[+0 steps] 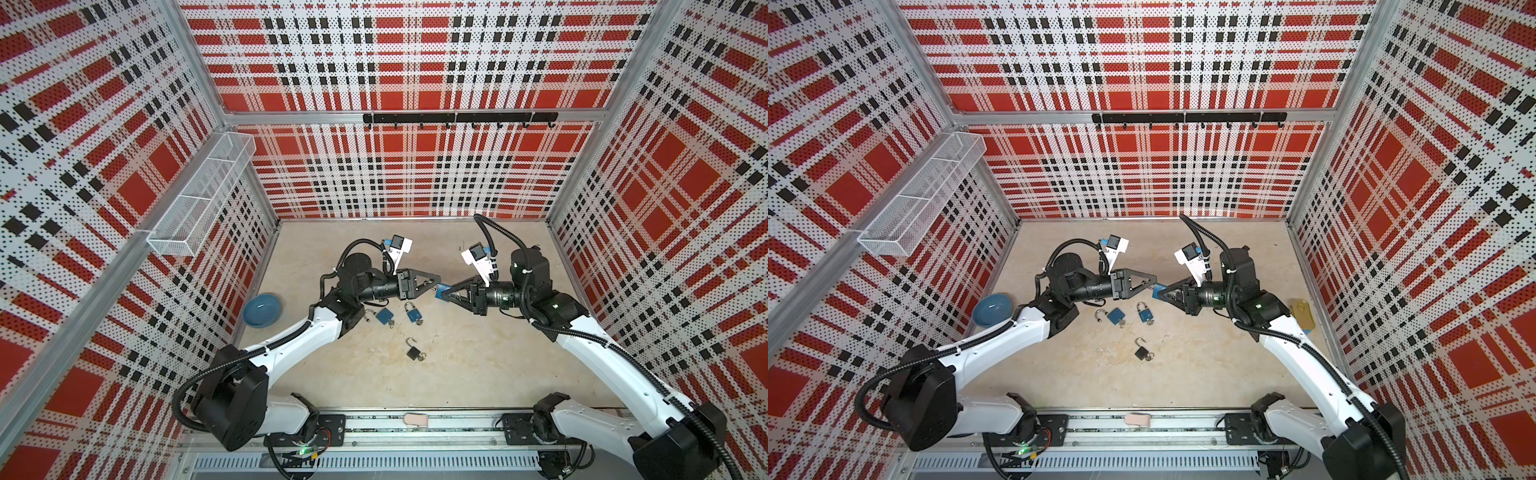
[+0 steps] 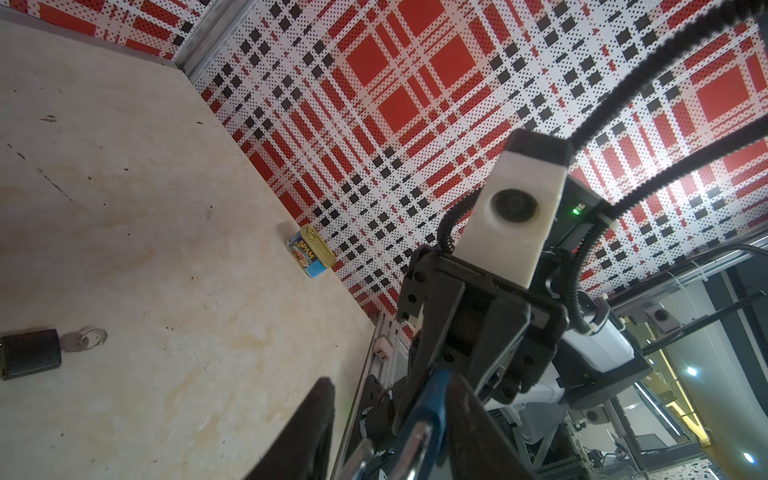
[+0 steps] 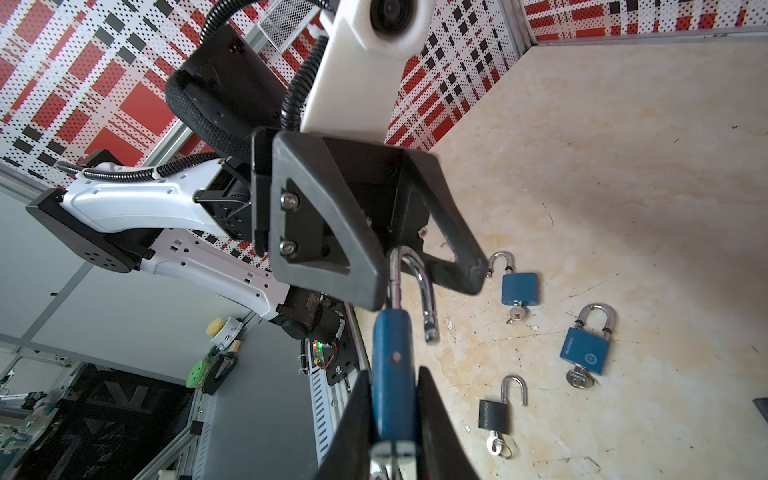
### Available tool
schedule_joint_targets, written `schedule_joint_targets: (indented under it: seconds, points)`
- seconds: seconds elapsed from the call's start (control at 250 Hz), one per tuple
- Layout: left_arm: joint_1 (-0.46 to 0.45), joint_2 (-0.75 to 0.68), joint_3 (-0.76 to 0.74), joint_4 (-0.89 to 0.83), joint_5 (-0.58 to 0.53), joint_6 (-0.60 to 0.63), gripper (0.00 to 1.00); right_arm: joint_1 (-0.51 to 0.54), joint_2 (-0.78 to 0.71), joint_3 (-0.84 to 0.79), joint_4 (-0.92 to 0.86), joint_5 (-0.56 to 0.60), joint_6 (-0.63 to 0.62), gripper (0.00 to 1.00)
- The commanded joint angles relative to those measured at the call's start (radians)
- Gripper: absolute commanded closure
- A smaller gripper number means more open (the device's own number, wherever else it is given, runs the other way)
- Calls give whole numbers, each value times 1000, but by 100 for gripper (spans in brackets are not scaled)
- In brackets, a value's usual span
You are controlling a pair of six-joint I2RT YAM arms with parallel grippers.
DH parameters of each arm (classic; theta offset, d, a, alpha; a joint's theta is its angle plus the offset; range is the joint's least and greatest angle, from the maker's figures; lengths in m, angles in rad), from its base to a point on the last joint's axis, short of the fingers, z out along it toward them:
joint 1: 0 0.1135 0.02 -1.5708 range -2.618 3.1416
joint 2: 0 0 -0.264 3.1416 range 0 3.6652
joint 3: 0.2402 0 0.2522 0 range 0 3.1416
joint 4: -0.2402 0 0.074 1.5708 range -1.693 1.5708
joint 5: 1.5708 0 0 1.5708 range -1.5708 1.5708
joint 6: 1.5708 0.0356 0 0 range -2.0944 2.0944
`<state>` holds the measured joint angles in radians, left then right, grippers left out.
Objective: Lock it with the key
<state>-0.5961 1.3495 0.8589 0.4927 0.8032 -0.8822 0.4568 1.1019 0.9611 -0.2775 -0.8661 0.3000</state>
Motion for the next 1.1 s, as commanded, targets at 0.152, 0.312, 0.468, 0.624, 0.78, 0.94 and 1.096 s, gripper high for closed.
schedule_joint_targets:
  seconds: [0.152, 0.312, 0.468, 0.624, 0.78, 0.94, 1.096]
  points:
    - [20, -61, -32, 24, 5, -10, 59, 5, 7, 41, 23, 1, -32, 100]
    - [41, -78, -46, 25, 9, -14, 63, 5, 8, 45, 23, -2, -29, 100]
    - [46, -87, -52, 25, 19, -16, 64, 5, 13, 49, 18, -3, -30, 100]
    - [48, -88, -67, 25, 25, -19, 68, 5, 16, 58, 18, -7, -31, 100]
    - [52, -99, -83, 24, 27, -20, 71, 5, 18, 66, 13, -9, -34, 100]
    - [61, -110, -93, 24, 23, -21, 74, 5, 18, 69, 10, -13, -35, 100]
    - [63, -106, -90, 25, 19, -20, 76, 5, 19, 68, 12, -22, -34, 100]
